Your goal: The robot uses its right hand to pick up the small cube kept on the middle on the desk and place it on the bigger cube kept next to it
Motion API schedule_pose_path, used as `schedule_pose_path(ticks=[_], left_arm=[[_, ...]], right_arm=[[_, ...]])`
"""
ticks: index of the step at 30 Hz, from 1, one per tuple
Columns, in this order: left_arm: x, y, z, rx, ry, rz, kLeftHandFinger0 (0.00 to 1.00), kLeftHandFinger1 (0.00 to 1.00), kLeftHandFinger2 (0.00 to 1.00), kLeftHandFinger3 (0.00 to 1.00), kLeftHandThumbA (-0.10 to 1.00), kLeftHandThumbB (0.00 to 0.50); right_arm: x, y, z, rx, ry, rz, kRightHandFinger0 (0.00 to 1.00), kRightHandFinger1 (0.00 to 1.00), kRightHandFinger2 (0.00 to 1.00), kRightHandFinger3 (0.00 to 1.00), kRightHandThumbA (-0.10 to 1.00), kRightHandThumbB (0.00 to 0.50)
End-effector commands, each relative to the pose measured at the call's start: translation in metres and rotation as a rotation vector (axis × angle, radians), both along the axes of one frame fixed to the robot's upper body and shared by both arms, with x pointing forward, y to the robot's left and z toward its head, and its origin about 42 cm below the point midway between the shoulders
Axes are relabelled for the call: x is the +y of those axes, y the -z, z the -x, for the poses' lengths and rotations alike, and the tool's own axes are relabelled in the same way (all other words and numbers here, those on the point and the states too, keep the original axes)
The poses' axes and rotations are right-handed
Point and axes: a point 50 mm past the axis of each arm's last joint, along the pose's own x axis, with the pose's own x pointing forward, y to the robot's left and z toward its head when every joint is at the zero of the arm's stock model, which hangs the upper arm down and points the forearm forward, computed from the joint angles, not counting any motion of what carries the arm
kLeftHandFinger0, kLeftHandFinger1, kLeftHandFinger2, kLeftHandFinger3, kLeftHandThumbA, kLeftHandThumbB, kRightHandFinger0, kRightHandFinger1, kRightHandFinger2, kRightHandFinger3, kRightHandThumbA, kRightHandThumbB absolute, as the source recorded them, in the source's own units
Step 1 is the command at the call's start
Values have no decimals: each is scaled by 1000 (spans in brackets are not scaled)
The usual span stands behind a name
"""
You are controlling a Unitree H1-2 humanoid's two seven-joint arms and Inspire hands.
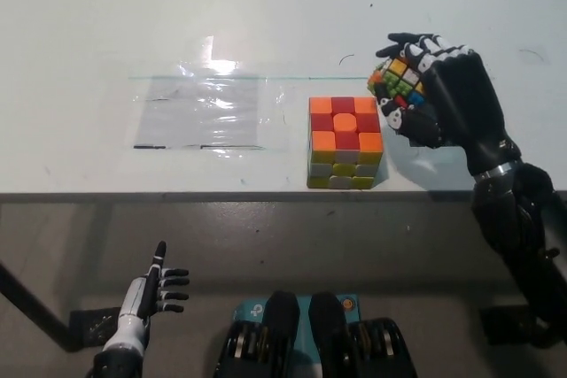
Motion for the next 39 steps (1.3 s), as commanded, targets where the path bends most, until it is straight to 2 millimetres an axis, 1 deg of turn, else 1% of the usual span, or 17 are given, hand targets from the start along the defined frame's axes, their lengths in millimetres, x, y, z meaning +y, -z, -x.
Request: schedule_pose_path(ticks=[1, 6, 7, 9, 13, 15, 19, 23, 26, 28, 32, 33, 35, 36, 37, 38, 39], left_arm=[[6, -7, -5, -34, -15, -20, 546, 558, 640, 578, 1000, 80], [7, -6, -4, -37, -16, -28, 514, 533, 613, 551, 1000, 72], [7, -6, -4, -45, -2, -30, 508, 527, 597, 535, 1000, 48], [7, -7, -3, -44, -3, -33, 518, 529, 613, 571, 1000, 48], [7, -6, -3, -39, -6, -34, 507, 521, 591, 534, 1000, 60], [8, -7, -2, -39, 1, -45, 584, 587, 665, 579, 1000, 70], [8, -7, -4, -43, -6, -26, 542, 555, 640, 572, 1000, 73], [8, -8, -3, -41, -7, -39, 538, 559, 638, 567, 1000, 87], [7, -8, -4, -42, -18, -27, 516, 537, 611, 535, 1000, 124], [7, -9, -4, -44, -9, -29, 529, 538, 603, 526, 1000, 126], [8, -10, -7, -56, 2, -33, 517, 533, 617, 547, 1000, 111], [8, -10, -7, -52, 0, -37, 516, 532, 622, 557, 1000, 115], [8, -12, -8, -51, -2, -36, 531, 541, 624, 550, 1000, 122], [8, -12, -9, -53, -2, -37, 524, 537, 620, 540, 1000, 131], [8, -12, -9, -55, -3, -38, 518, 534, 617, 534, 1000, 130], [8, -12, -9, -52, -6, -42, 532, 548, 627, 535, 1000, 131], [8, -12, -9, -49, -9, -42, 533, 549, 629, 530, 1000, 140]], right_arm=[[16, -41, -2, -89, -80, 17, 0, 360, 657, 367, -100, 262], [26, -42, 4, -72, -89, 12, 0, 384, 696, 412, -100, 258], [28, -41, 5, -69, -94, 9, 0, 381, 686, 410, -100, 268], [32, -38, 7, -33, -93, 11, 0, 337, 596, 341, -100, 233], [37, -28, 8, -8, -105, 15, 0, 293, 540, 244, -100, 206], [41, -23, 8, -3, -112, 16, 0, 293, 580, 246, -100, 207], [45, -18, 10, 10, -113, 30, 0, 390, 723, 451, -100, 169], [48, -10, 12, 38, -111, 24, 96, 499, 745, 494, -100, 172], [48, -7, 11, 29, -118, 24, 114, 517, 746, 503, -100, 180], [47, -3, 11, 42, -120, 19, 168, 576, 803, 572, -100, 201], [45, 0, 10, 34, -111, 21, 159, 559, 796, 576, -100, 224], [44, 1, 10, 39, -108, 20, 183, 574, 811, 594, -100, 206], [42, 4, 10, 40, -106, 2, 219, 602, 853, 674, -100, 225], [42, 5, 10, 46, -104, 2, 228, 619, 899, 779, -100, 203], [42, 6, 10, 59, -103, 3, 220, 612, 879, 761, -100, 116], [44, 6, 10, 77, -87, 17, 217, 588, 900, 957, -100, 17], [46, 7, 10, 105, -73, 22, 133, 486, 793, 1000, -100, 1]])
